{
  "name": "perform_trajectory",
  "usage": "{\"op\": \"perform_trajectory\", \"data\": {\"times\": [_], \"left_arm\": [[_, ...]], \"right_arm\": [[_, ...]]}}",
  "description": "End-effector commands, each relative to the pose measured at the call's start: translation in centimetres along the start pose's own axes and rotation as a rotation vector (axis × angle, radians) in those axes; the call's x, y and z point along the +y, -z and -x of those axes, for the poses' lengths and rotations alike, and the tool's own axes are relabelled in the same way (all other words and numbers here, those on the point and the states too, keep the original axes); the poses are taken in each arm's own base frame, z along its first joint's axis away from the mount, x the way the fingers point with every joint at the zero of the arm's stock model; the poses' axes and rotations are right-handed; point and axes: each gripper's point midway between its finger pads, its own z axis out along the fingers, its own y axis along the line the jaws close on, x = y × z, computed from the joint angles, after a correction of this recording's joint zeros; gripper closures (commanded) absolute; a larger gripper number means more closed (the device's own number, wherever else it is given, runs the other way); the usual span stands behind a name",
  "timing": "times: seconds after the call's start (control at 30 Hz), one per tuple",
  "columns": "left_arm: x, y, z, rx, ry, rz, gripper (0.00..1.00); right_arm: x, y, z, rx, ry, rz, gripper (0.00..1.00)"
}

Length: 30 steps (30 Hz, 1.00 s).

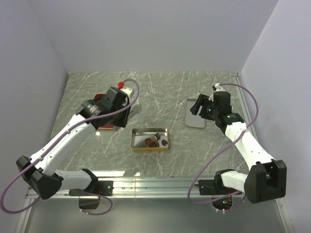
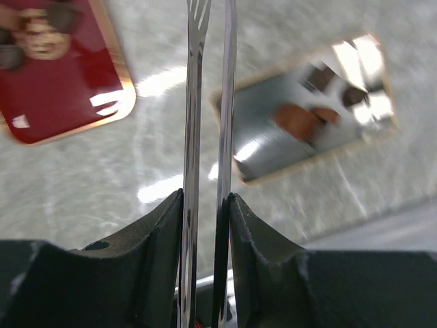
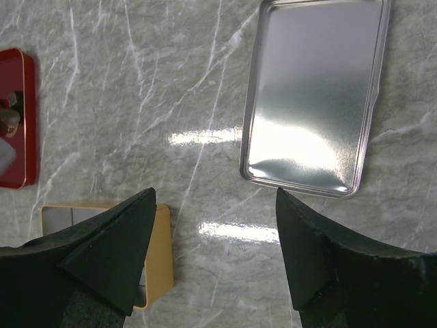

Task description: Pack the chocolate

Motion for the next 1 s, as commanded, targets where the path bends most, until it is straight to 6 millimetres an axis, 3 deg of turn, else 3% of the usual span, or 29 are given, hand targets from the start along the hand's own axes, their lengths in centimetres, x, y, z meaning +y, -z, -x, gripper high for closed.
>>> {"op": "perform_trajectory", "data": {"times": [0.0, 0.13, 0.23, 0.4, 0.97], "left_arm": [[4.5, 0.7, 2.9, -0.084, 0.092, 0.197, 0.63], [9.9, 0.2, 3.3, -0.076, 0.168, 0.364, 0.63], [11.7, 0.0, 3.5, -0.086, 0.196, 0.408, 0.63], [12.3, -0.7, 4.3, -0.112, 0.203, 0.416, 0.63], [11.8, -4.6, 1.3, 0.01, 0.206, 0.372, 0.61]], "right_arm": [[0.7, -0.2, 0.7, -0.022, 0.008, 0.021, 0.22], [0.8, 0.0, 0.8, -0.025, 0.008, 0.023, 0.22], [0.8, 0.0, 0.8, -0.027, 0.009, 0.024, 0.22], [0.9, 0.2, 1.0, -0.031, 0.009, 0.027, 0.22], [1.6, 0.2, 1.3, -0.022, 0.013, 0.043, 0.22]]}}
